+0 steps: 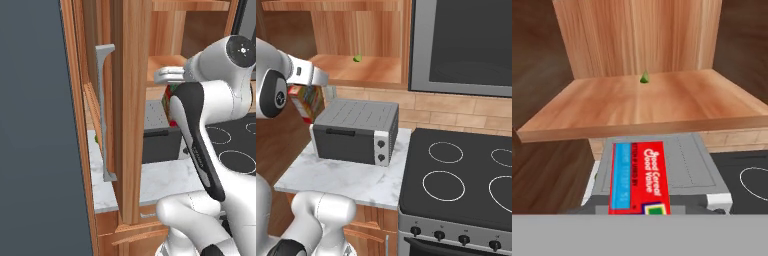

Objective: Pick the cereal and jam from the counter and place them in the cabinets closest to them.

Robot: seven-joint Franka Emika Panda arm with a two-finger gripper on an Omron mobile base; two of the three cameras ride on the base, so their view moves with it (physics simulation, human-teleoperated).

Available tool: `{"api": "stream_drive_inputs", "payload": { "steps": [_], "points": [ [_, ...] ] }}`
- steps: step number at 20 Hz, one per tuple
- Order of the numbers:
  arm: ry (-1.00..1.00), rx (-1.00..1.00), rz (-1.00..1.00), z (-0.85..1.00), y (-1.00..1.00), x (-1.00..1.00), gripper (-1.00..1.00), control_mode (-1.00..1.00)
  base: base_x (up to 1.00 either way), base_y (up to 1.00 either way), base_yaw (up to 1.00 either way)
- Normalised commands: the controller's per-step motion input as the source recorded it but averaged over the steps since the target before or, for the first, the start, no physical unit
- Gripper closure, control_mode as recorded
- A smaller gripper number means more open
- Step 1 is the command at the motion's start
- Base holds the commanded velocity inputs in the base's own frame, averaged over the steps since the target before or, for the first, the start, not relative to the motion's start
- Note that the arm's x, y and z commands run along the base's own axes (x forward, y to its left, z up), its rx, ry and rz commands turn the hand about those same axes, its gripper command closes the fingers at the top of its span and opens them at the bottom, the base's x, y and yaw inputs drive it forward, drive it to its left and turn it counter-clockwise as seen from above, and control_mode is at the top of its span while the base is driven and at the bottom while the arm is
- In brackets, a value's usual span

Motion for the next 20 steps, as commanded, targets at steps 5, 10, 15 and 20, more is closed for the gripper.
{"api": "stream_drive_inputs", "payload": {
  "steps": [5, 10, 15, 20],
  "points": [
    [-0.02, 0.05, 0.0, 0.32, -0.09, 0.02, 1.0, -1.0, 0.0, 0.0, 0.0],
    [0.0, 0.05, 0.01, 0.38, -0.06, 0.0, 1.0, -1.0, 0.0, 0.0, 0.0],
    [0.0, 0.02, 0.01, 0.41, 0.0, 0.01, 1.0, -1.0, 0.0, 0.0, 0.0],
    [-0.09, 0.0, 0.01, 0.18, 0.0, -0.05, 1.0, -1.0, 0.0, 0.0, 0.0]
  ]
}}
